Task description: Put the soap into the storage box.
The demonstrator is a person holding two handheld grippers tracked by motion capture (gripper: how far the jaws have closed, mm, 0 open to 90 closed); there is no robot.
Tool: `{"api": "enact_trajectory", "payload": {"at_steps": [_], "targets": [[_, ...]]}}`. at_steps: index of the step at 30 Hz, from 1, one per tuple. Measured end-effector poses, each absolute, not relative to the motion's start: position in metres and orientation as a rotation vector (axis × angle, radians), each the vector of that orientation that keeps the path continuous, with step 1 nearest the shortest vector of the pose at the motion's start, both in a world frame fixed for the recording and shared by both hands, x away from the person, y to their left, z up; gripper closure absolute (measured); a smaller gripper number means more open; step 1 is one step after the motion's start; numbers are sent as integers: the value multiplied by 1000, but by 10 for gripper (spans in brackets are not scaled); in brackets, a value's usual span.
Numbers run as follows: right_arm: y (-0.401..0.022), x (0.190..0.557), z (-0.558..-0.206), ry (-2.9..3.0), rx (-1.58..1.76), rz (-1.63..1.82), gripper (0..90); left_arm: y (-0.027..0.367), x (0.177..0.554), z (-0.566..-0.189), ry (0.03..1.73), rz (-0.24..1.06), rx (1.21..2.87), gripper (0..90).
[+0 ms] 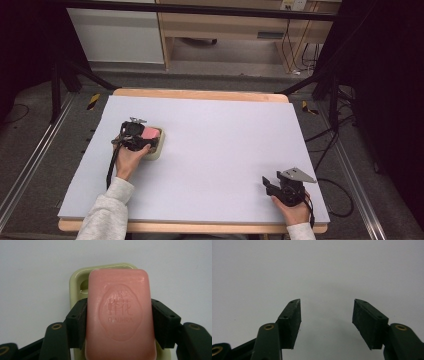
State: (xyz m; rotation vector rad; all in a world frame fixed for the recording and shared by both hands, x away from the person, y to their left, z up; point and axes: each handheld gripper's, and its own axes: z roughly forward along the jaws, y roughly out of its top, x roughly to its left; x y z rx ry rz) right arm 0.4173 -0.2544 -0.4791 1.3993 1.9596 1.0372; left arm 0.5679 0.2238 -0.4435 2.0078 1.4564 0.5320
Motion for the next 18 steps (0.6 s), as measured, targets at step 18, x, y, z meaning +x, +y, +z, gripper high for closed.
{"api": "enact_trajectory", "payload": {"at_steps": [18], "targets": [[-255,417,-479,1959,1395,1038,398,221,568,-450,1461,541,2028,371]]}}
